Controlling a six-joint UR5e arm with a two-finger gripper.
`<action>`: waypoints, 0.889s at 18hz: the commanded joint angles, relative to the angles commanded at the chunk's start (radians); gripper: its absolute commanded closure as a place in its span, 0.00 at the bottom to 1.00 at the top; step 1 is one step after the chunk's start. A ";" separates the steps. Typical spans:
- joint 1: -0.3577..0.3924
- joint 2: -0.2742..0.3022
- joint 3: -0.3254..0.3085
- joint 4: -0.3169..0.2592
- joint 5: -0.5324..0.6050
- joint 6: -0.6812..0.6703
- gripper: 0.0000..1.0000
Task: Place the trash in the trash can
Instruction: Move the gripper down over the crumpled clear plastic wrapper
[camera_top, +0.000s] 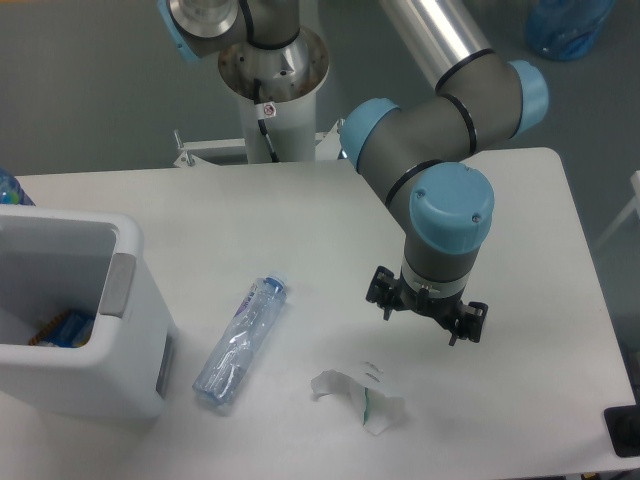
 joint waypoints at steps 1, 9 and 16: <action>0.000 0.002 -0.005 0.002 0.005 0.000 0.00; -0.031 0.012 -0.083 0.121 0.005 -0.073 0.00; -0.084 -0.017 -0.170 0.319 0.034 -0.173 0.00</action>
